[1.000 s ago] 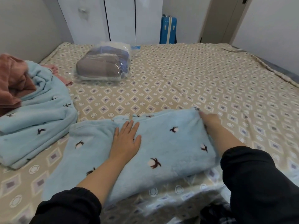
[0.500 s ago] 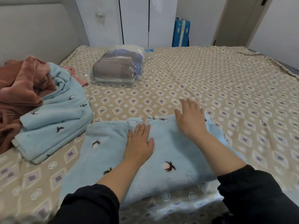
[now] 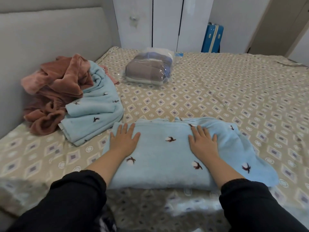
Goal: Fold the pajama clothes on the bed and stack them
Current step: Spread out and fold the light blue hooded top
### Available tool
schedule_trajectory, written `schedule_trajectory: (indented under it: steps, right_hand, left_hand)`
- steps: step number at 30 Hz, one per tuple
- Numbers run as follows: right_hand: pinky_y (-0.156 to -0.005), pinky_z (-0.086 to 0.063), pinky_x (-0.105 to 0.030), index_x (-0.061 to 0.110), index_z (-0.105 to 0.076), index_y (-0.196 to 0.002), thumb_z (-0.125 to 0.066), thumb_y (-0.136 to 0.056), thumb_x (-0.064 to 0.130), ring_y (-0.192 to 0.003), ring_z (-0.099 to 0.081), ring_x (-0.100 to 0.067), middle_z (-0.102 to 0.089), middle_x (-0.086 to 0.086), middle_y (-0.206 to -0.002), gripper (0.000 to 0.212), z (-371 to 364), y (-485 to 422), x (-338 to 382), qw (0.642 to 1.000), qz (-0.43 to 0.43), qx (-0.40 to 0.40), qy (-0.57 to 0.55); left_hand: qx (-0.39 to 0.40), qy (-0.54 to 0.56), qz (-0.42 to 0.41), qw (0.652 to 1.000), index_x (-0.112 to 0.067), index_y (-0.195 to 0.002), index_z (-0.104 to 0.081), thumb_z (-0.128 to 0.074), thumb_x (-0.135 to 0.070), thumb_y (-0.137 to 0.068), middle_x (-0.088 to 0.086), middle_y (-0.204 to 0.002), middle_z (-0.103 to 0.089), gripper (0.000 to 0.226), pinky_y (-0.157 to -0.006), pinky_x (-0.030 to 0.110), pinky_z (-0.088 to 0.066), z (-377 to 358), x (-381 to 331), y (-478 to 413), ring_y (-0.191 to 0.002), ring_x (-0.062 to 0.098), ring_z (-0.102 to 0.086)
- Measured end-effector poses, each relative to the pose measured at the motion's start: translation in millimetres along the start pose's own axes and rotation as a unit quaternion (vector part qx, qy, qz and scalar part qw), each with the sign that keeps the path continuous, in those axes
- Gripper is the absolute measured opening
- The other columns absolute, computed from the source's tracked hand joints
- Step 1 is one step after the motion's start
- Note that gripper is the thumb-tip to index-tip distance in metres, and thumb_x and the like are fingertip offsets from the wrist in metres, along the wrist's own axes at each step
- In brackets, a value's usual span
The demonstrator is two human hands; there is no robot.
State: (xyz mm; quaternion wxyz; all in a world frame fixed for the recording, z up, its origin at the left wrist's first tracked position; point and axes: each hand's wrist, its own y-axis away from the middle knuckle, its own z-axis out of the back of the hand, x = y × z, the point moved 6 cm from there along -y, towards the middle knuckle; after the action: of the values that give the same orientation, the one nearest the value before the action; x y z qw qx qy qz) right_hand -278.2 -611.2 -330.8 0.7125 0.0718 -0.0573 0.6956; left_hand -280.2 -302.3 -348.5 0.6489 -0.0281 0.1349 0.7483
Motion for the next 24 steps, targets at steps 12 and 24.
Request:
schedule_trajectory:
  steps: [12, 24]
  right_hand:
    - [-0.118, -0.005, -0.051, 0.015, -0.017, -0.153, -0.017, -0.102, 0.034, -0.148, -0.003, -0.017, -0.012, -0.002, -0.16, 0.054, 15.0, 14.7, 3.7, 1.0, -0.015, 0.007, -0.019]
    - [-0.105, -0.028, -0.04, 0.017, -0.043, -0.111, -0.026, -0.103, 0.032, -0.128, -0.041, -0.029, -0.048, -0.01, -0.13, 0.025, 45.5, 65.3, 31.3, 0.942, -0.051, 0.028, -0.331]
  left_hand:
    - [0.066, 0.375, 0.196, 0.904, -0.005, -0.135, -0.047, -0.069, -0.06, -0.077, 0.013, -0.135, -0.054, 0.083, -0.086, 0.033, -0.044, 21.2, 77.0, 80.3, -0.116, 0.032, -0.055]
    - [0.194, 0.633, 0.175, 0.728, -0.007, -0.107, -0.064, -0.061, -0.022, -0.088, 0.016, -0.095, -0.071, 0.024, -0.076, 0.036, -0.052, 13.7, 39.2, 82.9, -0.087, 0.031, -0.065]
